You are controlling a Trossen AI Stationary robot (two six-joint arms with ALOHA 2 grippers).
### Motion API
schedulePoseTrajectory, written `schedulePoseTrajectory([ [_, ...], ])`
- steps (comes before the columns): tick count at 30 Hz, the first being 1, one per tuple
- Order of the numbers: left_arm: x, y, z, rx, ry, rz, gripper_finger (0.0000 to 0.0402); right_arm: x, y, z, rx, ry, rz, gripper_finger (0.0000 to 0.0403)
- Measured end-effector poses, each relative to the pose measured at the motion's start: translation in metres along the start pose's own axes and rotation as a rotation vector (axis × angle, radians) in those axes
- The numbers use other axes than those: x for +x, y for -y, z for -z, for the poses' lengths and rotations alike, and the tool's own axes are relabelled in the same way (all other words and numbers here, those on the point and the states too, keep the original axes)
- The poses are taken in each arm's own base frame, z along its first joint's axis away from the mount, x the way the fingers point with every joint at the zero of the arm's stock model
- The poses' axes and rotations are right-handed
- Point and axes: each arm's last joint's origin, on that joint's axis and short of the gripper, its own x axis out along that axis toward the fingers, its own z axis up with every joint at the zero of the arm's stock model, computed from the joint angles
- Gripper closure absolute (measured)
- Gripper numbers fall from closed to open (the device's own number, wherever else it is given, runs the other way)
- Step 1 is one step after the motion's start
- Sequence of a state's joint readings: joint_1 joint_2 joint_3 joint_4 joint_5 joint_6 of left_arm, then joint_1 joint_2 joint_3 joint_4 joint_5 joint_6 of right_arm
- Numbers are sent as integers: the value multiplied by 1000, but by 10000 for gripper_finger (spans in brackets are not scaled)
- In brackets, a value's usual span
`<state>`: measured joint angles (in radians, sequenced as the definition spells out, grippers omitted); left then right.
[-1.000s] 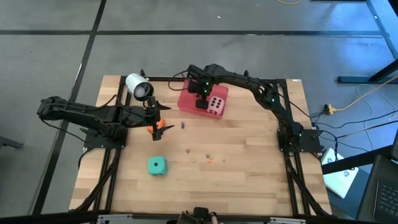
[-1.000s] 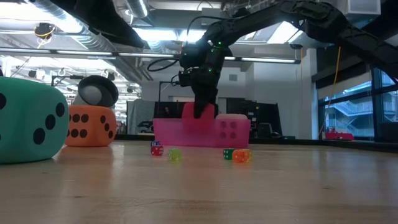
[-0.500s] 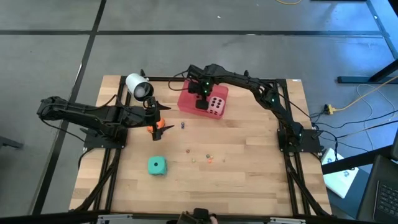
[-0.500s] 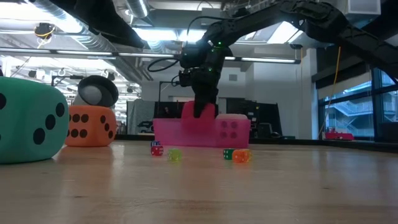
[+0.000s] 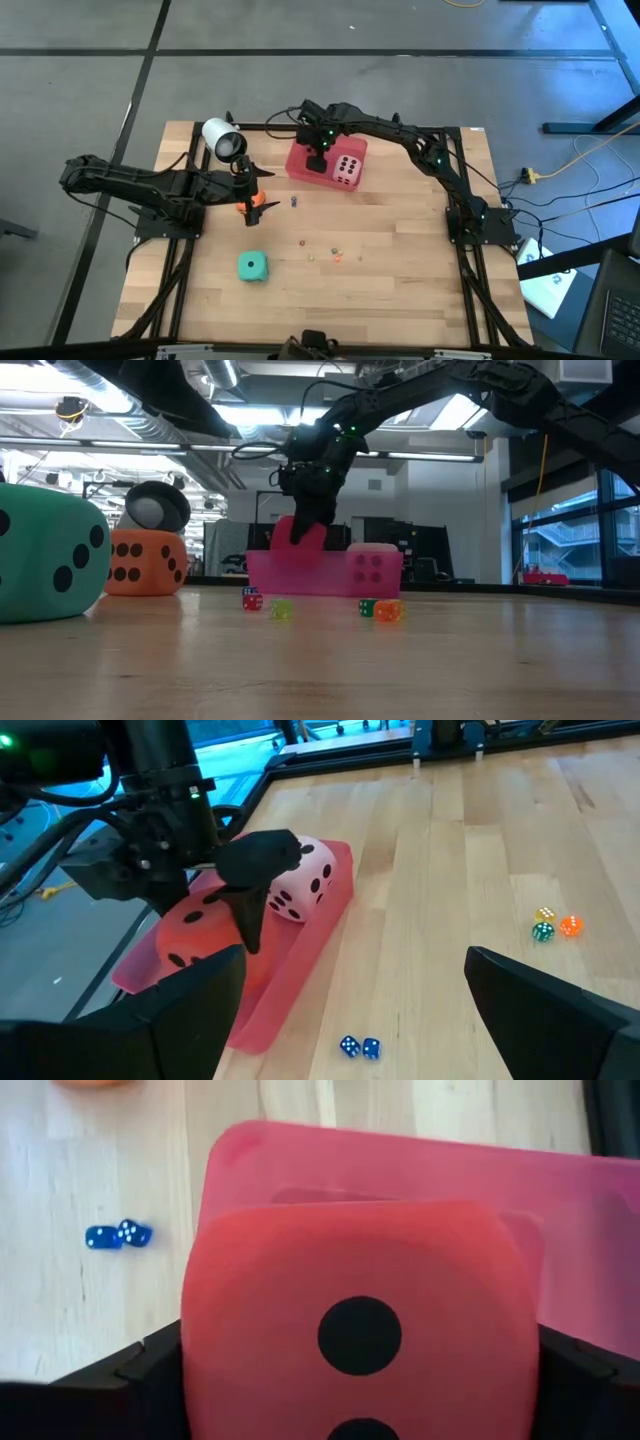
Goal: Pick & Place Dice
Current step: Put the big red dice into the pink bin
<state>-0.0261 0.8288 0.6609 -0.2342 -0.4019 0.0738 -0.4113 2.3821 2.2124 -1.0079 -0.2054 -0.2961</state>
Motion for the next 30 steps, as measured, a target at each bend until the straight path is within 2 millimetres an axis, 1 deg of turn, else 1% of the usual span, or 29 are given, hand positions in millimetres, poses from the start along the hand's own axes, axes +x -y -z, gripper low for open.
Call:
schedulePoseTrajectory([
  [2, 0, 0, 0, -3, -4, 0, 29, 0, -1, 0, -4, -1, -1, 17],
  [4, 0, 0, 1, -4, -8, 0, 29, 0, -1, 0, -14, 1, -13, 11],
  [9, 0, 0, 1, -3, -9, 0, 29, 0, -3, 0, -76, 22, -77, 26],
  [13, 0, 0, 1, -4, -9, 0, 29, 0, -2, 0, -72, 7, -47, 9],
  [16, 0, 0, 1, -4, -9, 0, 29, 0, -3, 1, -75, -5, -51, 12],
  [18, 0, 0, 1, -4, -9, 0, 29, 0, -3, 2, -74, -15, -55, 8],
  [24, 0, 0, 1, -4, -9, 0, 29, 0, -6, 7, -61, -55, -116, 5],
  [30, 0, 0, 1, -7, -9, 0, 29, 0, -9, 7, -112, -58, -123, 4],
])
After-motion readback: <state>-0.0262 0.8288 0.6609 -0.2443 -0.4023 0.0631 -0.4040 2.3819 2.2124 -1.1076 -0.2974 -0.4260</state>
